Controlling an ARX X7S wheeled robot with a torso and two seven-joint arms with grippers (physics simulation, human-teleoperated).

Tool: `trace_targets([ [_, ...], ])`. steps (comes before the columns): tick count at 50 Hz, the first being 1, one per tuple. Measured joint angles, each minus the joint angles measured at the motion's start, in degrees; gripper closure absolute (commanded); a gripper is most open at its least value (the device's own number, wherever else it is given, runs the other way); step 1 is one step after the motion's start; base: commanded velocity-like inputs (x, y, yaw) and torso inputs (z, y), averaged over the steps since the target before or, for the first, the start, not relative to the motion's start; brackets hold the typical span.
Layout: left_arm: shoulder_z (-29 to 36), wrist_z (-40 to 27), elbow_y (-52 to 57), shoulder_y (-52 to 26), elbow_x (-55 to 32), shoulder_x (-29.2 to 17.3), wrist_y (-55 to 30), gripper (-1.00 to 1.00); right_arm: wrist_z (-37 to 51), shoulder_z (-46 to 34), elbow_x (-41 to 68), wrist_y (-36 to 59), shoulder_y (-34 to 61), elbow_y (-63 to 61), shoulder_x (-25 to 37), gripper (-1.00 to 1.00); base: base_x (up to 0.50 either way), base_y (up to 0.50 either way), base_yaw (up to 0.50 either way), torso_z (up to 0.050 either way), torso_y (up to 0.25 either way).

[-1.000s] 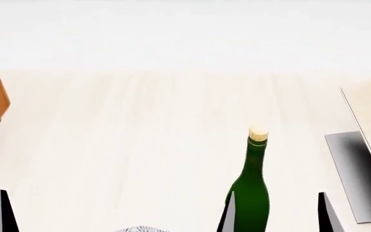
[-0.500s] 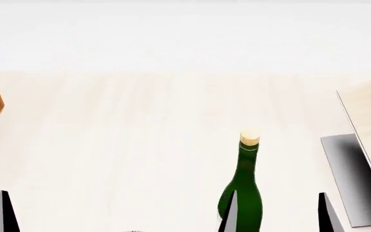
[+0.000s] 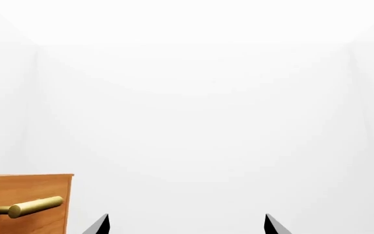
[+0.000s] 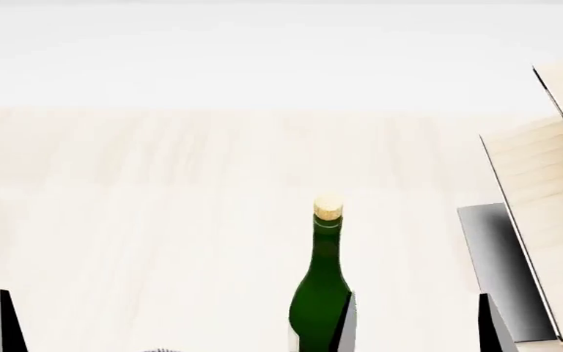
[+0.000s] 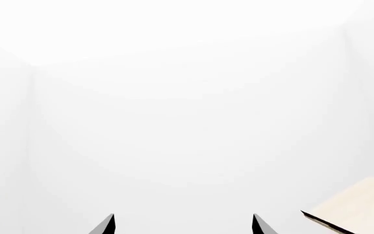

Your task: Put the wine bottle on the wine rack.

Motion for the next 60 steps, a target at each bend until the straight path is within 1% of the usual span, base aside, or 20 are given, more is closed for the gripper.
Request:
trace_targets([
  [60, 1.16, -1.63, -0.69, -0.42, -0.23, -1.31, 0.33, -1.0, 1.27, -1.41, 0.51, -0.62, 0.3, 0.53, 1.4, -1.0, 0.0, -0.2, 0.0, 0.0, 0.0],
])
